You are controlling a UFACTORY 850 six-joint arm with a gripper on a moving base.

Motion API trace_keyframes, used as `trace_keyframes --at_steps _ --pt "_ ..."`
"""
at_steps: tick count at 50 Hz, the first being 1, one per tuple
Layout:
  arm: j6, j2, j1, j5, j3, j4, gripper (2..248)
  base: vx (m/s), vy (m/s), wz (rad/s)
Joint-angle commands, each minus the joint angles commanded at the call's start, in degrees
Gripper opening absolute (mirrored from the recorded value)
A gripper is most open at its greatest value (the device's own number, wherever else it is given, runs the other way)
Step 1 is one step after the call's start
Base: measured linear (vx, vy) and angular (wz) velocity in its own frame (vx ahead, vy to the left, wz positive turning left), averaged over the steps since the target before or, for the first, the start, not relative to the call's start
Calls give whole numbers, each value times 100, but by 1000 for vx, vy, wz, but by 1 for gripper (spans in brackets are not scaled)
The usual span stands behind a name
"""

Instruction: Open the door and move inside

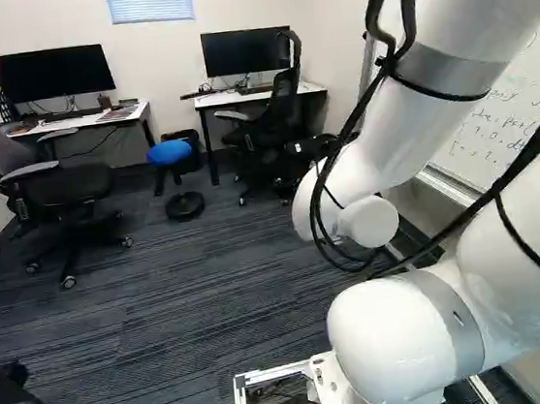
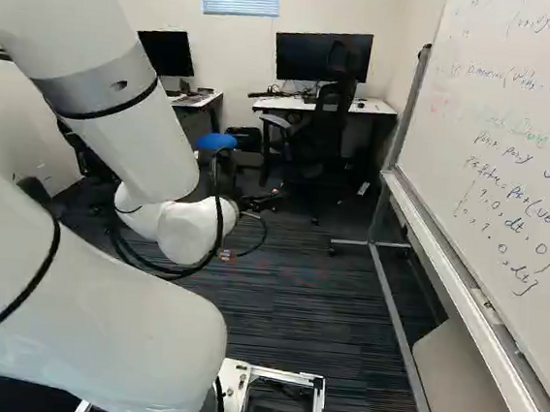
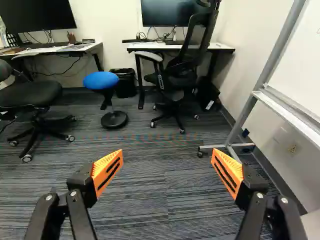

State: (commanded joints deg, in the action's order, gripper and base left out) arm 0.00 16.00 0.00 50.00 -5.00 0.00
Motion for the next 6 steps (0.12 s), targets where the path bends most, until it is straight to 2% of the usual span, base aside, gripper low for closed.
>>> trace_keyframes --at_steps 6 --pt "0 0 0 0 0 0 247 0 0 0"
